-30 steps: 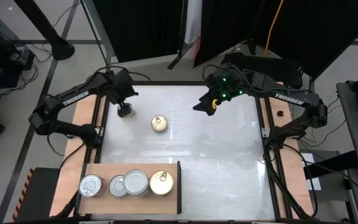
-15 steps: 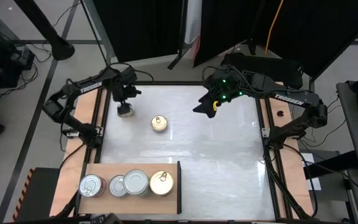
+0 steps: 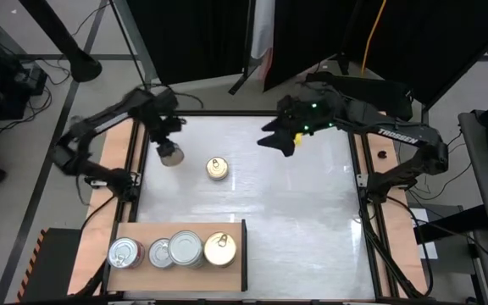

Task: Stack canned seafood by type on shelf
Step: Stack the blue pink tuna can on top of the other blue pink tuna cans on the shelf

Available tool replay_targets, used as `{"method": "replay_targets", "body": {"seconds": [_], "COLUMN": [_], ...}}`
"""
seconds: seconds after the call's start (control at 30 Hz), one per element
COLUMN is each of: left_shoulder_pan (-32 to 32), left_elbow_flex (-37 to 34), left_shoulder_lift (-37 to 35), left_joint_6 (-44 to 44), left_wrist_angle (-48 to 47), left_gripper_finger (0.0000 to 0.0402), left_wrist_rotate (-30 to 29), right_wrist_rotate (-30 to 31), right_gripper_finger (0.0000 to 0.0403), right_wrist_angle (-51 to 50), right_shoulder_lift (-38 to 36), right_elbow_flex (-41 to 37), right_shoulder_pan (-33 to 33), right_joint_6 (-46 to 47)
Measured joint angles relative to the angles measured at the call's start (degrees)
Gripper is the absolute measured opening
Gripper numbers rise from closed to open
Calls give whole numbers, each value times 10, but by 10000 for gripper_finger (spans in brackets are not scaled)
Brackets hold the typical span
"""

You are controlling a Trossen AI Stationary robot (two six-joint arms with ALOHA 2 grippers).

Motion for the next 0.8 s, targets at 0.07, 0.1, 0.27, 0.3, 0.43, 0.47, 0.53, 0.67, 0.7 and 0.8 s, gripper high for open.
{"method": "replay_targets", "body": {"seconds": [0.07, 0.1, 0.27, 0.3, 0.43, 0.47, 0.53, 0.67, 0.7, 0.8], "left_shoulder_pan": [0, 0, 1, -1, -24, -32, -46, -63, -65, -71], "left_elbow_flex": [28, 48, 155, 171, 202, 202, 202, 202, 202, 202], "left_shoulder_lift": [-50, -75, -190, -210, -269, -280, -297, -309, -309, -306], "left_joint_6": [-25, -44, -210, -261, -485, -545, -664, -838, -869, -969], "left_wrist_angle": [-36, -52, -18, 12, 173, 222, 317, 464, 498, 598], "left_gripper_finger": [198, 198, 198, 198, 198, 198, 198, 198, 198, 198], "left_wrist_rotate": [32, 53, 183, 201, 223, 224, 224, 230, 235, 287], "right_wrist_rotate": [-15, -17, 17, 25, 85, 102, 152, 284, 318, 404], "right_gripper_finger": [322, 316, 281, 276, 273, 277, 286, 301, 303, 304], "right_wrist_angle": [48, 76, 191, 205, 210, 209, 212, 193, 183, 226], "right_shoulder_lift": [-7, -8, 3, 9, 56, 71, 106, 185, 208, 248], "right_elbow_flex": [8, 16, 70, 82, 166, 195, 257, 401, 439, 467], "right_shoulder_pan": [10, 18, 50, 56, 103, 122, 161, 223, 235, 267], "right_joint_6": [-24, -40, -17, -3, -23, -62, -185, -420, -480, -684]}}
